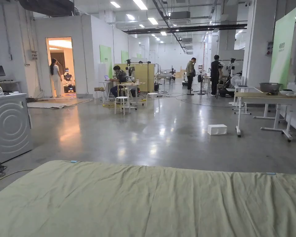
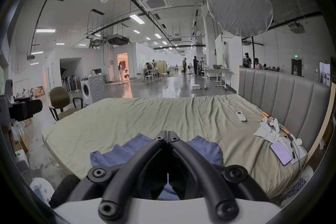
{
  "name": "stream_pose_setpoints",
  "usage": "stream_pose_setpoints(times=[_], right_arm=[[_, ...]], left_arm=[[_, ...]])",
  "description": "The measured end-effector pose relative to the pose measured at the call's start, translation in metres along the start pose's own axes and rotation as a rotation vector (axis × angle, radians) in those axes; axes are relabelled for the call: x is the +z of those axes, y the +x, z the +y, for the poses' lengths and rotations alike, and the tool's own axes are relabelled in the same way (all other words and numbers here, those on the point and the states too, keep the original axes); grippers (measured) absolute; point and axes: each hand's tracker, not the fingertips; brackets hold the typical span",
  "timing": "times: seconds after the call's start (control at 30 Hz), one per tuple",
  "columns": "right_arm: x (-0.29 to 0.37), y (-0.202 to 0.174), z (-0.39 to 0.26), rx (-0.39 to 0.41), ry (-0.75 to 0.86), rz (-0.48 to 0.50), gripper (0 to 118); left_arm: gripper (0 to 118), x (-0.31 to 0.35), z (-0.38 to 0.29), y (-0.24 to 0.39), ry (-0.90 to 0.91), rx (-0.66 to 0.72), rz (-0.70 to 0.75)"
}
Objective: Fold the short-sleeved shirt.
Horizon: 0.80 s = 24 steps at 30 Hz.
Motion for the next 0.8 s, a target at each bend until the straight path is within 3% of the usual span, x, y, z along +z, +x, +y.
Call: stream_pose_setpoints(times=[0.73, 0.8], right_arm=[[0.003, 0.006, -0.011, -0.028, -0.045, -0.002, 0], [0.002, 0.010, -0.016, -0.034, -0.054, -0.001, 0]], left_arm=[[0, -0.014, 0.002, 0.013, -0.055, -0.012, -0.059], [0, -0.025, -0.001, 0.010, -0.094, 0.014, -0.131]])
